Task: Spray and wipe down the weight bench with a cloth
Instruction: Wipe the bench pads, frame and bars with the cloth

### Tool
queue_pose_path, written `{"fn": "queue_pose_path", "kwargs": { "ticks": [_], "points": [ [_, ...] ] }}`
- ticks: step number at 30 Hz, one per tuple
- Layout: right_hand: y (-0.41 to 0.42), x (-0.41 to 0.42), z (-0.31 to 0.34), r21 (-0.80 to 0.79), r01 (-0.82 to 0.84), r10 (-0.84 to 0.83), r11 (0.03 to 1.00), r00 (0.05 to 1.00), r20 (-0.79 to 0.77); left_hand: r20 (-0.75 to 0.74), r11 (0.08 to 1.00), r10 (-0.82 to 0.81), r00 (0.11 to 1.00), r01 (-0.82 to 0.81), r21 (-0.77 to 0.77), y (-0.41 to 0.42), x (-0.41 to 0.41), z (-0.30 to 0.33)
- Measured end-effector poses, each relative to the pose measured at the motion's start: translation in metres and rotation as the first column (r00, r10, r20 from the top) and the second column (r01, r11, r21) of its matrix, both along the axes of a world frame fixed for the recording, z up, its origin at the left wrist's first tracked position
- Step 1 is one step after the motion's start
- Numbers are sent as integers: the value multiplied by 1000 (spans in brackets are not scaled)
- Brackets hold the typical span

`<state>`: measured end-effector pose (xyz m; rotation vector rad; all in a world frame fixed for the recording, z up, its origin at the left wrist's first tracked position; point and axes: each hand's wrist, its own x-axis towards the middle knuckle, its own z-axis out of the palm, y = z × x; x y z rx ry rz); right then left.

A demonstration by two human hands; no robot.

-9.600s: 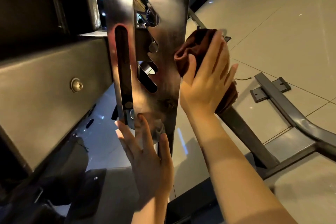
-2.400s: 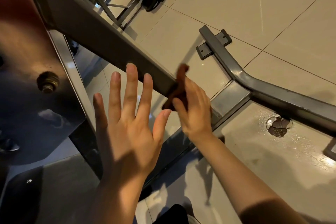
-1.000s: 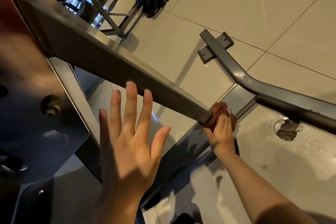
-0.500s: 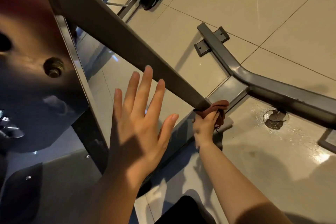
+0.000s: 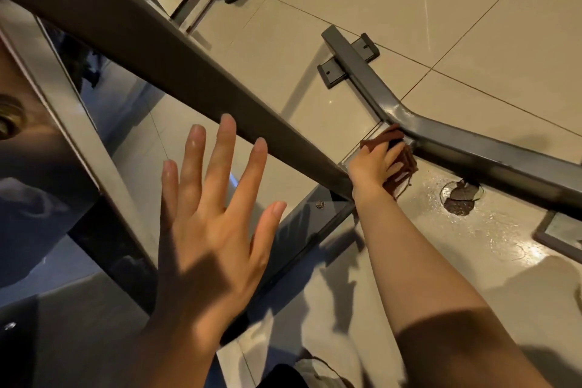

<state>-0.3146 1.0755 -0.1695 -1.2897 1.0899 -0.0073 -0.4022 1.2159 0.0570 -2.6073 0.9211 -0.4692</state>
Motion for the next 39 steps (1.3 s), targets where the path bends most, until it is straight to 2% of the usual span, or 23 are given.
{"fn": "queue_pose_path", "kwargs": {
  "ticks": [5,7,11,14,17,22,24,27,29,31,33,36,39],
  "points": [
    [8,-4,-11,-78,21,-20,997,1000,17,-15,999,32,999,-32,4,-3,3,-4],
    [12,-9,-16,-67,2,2,998,998,62,-17,999,37,999,-37,7,-2,4,-5],
    [28,-24,-19,-8,64,-62,998,985,160,19,999,31,999,-32,38,-1,8,-8],
    [26,-32,-21,-83,57,-44,995,987,153,62,997,38,997,-42,69,-7,10,-11],
    [12,-29,-28,-218,-26,57,976,989,139,63,998,37,997,-40,52,-9,9,-11],
    [-1,-14,-30,-401,-207,213,893,977,-29,56,997,59,997,-62,46,-11,8,-11],
    [2,-21,-28,-452,-159,197,878,980,38,53,997,66,996,-68,44,-11,8,-13],
    [3,-43,-25,-406,84,18,910,970,241,51,997,67,996,-69,41,-12,10,-14],
    [-2,-46,-28,-314,202,-147,928,971,191,56,997,66,996,-68,44,-12,11,-15],
    [-8,-37,-31,-184,164,-162,969,986,26,55,997,69,996,-71,44,-13,10,-15],
    [-6,-26,-28,-104,92,-98,990,993,-58,44,997,67,997,-68,41,-12,10,-14],
    [11,-24,-20,-99,90,-96,991,993,-64,35,996,71,997,-72,43,-11,11,-14],
    [28,-36,-18,-36,110,-110,993,994,-8,30,996,74,997,-76,50,-12,10,-14]
  ]
}}
